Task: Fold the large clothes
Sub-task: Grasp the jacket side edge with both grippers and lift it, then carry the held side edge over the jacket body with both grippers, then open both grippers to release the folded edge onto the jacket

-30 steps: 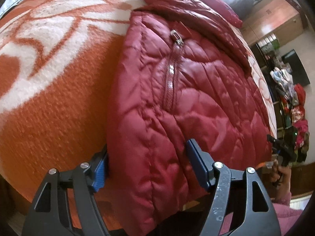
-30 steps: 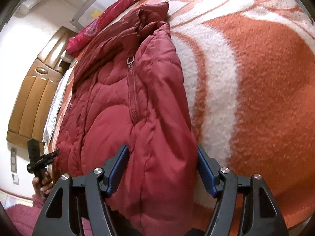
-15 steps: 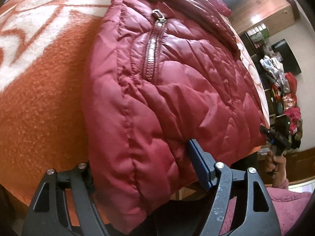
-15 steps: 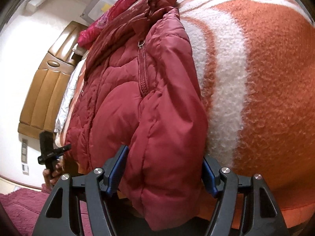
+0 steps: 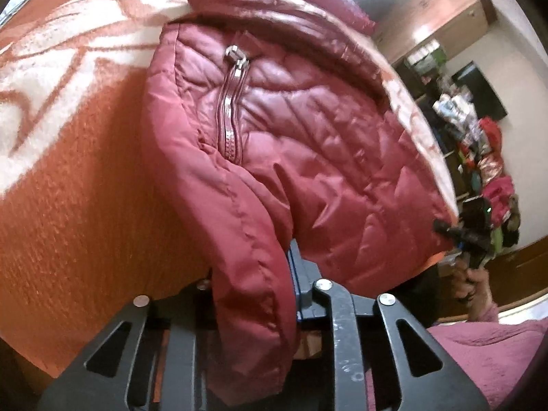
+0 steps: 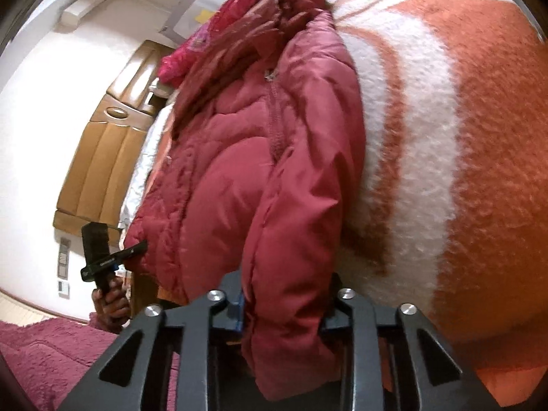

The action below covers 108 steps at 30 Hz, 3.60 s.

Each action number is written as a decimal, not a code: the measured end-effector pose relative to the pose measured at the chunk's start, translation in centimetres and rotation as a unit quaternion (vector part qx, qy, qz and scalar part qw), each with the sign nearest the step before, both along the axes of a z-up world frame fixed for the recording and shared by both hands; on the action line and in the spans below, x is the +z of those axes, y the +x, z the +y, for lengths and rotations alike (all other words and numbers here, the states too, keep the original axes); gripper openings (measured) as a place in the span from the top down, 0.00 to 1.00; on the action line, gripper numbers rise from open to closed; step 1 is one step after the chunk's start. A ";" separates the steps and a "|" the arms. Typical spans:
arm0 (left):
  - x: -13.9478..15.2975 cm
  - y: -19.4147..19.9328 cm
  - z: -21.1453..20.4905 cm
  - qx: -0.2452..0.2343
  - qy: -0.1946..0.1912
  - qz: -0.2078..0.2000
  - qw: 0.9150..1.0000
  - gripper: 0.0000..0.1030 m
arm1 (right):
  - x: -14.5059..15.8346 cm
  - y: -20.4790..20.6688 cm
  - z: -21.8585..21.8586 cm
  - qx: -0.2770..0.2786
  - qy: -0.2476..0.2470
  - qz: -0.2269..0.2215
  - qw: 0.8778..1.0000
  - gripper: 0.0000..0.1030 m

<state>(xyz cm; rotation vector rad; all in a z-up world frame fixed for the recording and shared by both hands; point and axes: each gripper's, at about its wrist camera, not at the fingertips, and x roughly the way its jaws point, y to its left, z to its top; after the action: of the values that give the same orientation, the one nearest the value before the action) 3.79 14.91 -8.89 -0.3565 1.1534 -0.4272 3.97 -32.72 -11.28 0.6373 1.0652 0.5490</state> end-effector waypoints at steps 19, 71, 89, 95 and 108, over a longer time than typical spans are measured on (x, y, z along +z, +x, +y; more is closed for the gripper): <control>9.0 3.3 -0.2 0.034 -0.036 -0.142 0.989 0.84 | 9.9 3.5 -0.2 -0.036 0.094 -0.163 0.981 0.79; 7.1 36.5 0.3 0.158 -0.027 -0.104 0.982 0.78 | 6.2 37.4 -0.6 -0.273 0.004 -0.062 0.960 0.79; 12.0 29.6 -5.5 0.052 0.018 -0.183 0.982 0.53 | 5.1 42.7 1.3 -0.303 -0.085 -0.058 0.947 0.79; 6.3 32.4 -11.7 -0.008 0.080 -0.120 0.990 0.53 | 4.8 43.3 0.7 -0.296 -0.064 -0.044 0.952 0.74; 2.3 36.3 -13.4 0.026 0.150 -0.100 0.983 0.53 | 13.1 34.2 5.2 -0.190 -0.106 -0.188 0.958 0.41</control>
<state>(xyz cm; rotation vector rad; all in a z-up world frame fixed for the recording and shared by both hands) 40.14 1.55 -6.60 -0.0784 0.9921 -0.2328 38.17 -27.55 1.83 0.5048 0.6090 0.2029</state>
